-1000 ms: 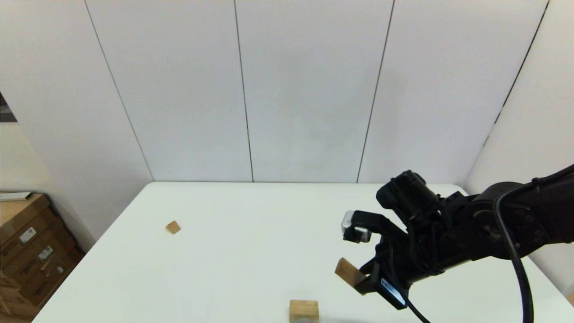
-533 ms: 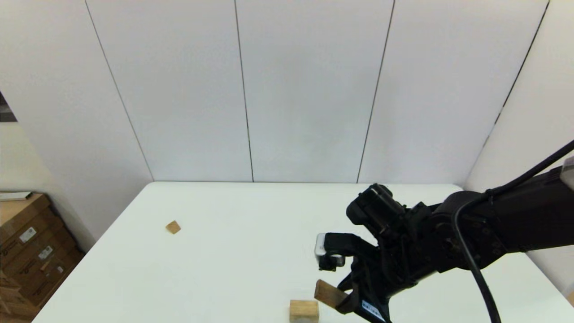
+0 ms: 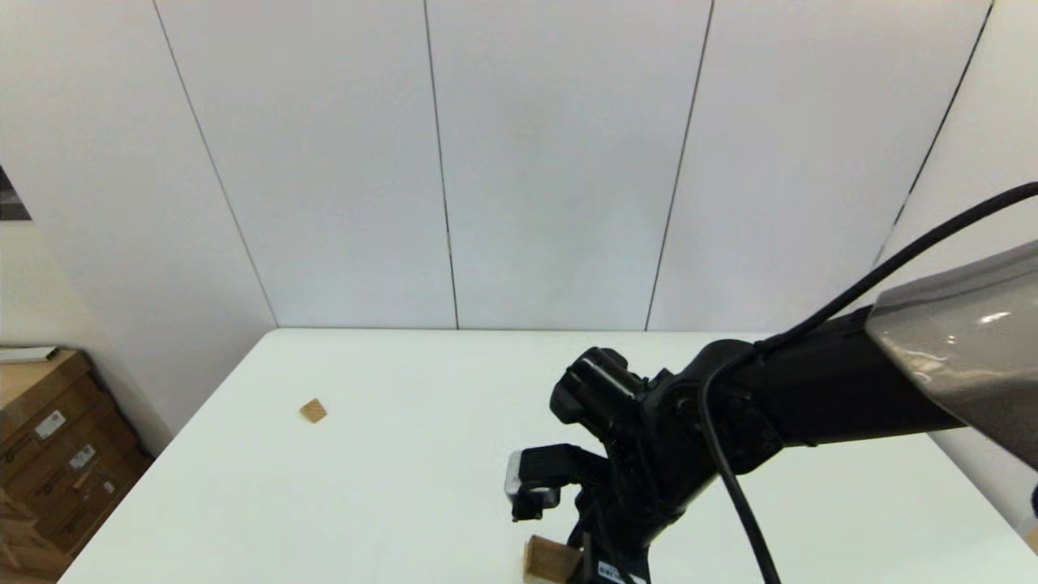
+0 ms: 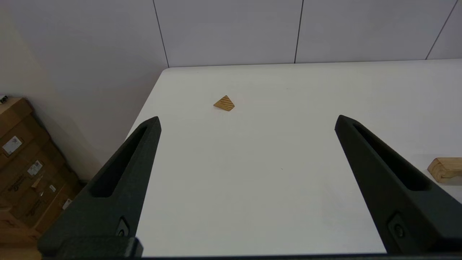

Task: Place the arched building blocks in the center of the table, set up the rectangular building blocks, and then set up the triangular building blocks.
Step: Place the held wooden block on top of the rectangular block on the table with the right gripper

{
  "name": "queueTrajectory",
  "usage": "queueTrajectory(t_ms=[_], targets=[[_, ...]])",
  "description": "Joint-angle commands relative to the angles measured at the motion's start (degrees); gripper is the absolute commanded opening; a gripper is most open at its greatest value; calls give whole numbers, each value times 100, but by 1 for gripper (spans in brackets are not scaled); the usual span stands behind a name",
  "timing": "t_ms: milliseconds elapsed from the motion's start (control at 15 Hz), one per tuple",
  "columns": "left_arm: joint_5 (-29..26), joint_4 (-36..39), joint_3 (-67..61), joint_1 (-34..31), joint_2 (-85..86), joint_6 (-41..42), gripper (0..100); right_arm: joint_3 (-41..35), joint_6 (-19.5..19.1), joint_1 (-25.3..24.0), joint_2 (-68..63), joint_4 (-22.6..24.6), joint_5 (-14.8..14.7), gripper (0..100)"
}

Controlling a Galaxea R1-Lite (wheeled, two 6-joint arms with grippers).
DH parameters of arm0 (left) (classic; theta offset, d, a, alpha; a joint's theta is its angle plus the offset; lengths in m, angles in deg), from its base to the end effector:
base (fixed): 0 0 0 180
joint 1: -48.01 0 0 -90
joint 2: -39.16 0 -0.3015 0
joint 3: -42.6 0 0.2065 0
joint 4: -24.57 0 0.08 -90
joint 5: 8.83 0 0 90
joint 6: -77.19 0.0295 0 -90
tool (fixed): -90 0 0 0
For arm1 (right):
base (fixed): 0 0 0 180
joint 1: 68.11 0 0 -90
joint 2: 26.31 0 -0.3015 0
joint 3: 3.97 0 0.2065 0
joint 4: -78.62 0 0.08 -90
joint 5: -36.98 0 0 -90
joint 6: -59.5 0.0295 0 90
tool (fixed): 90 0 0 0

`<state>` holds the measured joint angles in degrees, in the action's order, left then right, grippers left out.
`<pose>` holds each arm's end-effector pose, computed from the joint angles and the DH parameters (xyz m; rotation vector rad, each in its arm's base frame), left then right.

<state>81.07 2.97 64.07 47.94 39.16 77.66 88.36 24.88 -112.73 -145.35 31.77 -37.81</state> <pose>0.0002 -0.0001 0.0753 0.0082 0.0023 -0.0005 0.2519 0.2594 0.0667 -0.8094 0.9990 1.2744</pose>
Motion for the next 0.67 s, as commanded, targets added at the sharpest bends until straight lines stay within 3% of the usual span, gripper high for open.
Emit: queueTrajectory(t_ms=[67, 333, 533, 667], targets=[[1, -2, -2, -1, -9, -2, 100, 628, 52, -161, -673, -465, -265, 0], [-8, -2, 6, -1, -9, 6, 100, 1612, 122, -126, -1148, -1564, -361, 0], [1, -2, -2, -1, -9, 6, 100, 1771, 122, -91, -1297, -1643, -423, 0], [-8, -2, -2, -1, -9, -2, 100, 1788, 96, -100, -1385, -1634, -678, 0]])
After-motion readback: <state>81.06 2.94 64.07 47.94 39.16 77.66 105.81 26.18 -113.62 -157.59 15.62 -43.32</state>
